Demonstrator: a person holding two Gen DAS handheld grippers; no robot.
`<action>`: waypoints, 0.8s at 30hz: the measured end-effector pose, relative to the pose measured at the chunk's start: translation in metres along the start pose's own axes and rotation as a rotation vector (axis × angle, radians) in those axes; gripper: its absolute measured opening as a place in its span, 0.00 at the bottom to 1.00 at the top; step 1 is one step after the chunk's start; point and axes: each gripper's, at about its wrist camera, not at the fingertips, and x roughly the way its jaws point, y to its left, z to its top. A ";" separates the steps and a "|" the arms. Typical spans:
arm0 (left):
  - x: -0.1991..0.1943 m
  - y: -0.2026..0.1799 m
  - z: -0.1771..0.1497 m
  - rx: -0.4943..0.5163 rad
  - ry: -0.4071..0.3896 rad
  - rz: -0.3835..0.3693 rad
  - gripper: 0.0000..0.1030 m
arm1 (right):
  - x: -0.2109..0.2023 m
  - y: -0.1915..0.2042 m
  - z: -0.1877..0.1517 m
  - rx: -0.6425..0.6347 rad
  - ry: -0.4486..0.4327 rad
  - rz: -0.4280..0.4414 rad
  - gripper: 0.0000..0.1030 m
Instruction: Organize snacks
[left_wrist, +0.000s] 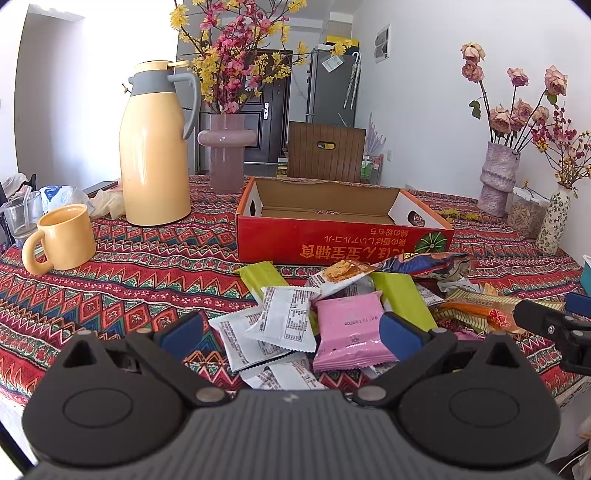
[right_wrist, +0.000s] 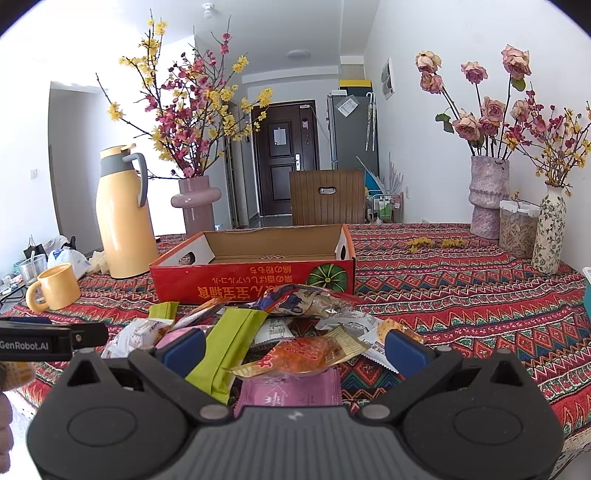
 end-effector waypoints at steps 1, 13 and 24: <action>0.000 0.000 0.000 0.000 0.000 0.000 1.00 | 0.000 0.000 0.000 0.000 0.000 0.000 1.00; 0.001 0.001 -0.001 -0.005 0.000 -0.003 1.00 | 0.001 0.000 0.000 0.001 0.001 0.000 1.00; -0.002 -0.001 -0.007 -0.009 -0.009 -0.028 1.00 | 0.003 -0.003 -0.005 0.008 0.007 0.000 1.00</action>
